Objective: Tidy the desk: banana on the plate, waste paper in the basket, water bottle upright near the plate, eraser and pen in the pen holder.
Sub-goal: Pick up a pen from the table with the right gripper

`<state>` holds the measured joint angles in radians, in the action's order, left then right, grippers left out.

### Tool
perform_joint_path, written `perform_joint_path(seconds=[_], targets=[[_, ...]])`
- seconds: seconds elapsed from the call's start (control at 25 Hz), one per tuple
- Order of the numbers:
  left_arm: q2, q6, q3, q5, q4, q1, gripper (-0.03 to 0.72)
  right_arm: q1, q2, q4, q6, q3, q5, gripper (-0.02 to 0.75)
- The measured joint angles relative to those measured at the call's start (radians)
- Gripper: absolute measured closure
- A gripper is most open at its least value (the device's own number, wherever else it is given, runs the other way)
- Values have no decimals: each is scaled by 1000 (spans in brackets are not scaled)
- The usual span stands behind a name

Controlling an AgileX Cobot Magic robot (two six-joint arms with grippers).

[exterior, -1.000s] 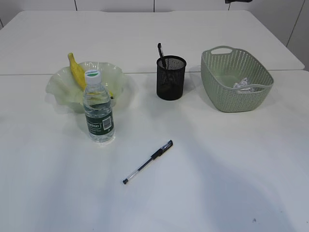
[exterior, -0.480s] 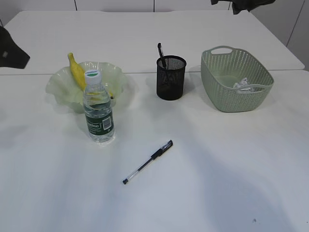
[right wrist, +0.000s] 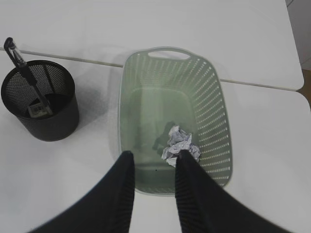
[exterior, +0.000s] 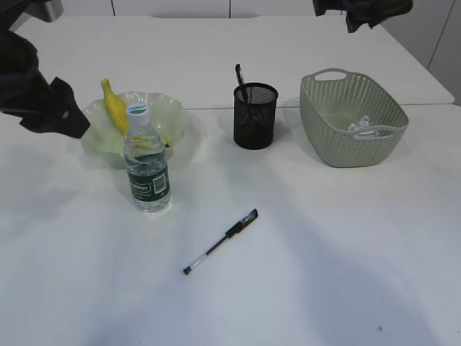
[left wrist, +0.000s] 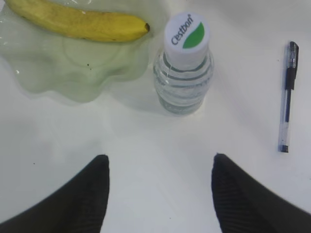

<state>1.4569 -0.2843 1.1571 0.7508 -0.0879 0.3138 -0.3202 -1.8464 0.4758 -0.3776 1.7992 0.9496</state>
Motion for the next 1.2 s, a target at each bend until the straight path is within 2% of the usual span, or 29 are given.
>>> perform_joint_path(seconds=[0.24,0.4,0.68,1.2], targets=[[113,-55,138,76,-79,2,221,0,0,-10,28,0,13,519],[190,-96,207,153,-106,47,221,0,0,-17,44,0,28,519],[270,-132,211,183,-108,146,221,0,0,-18,48,0,35,519],[390,-133,221,158,-154,152,221,0,0,-18,51,0,37,519]])
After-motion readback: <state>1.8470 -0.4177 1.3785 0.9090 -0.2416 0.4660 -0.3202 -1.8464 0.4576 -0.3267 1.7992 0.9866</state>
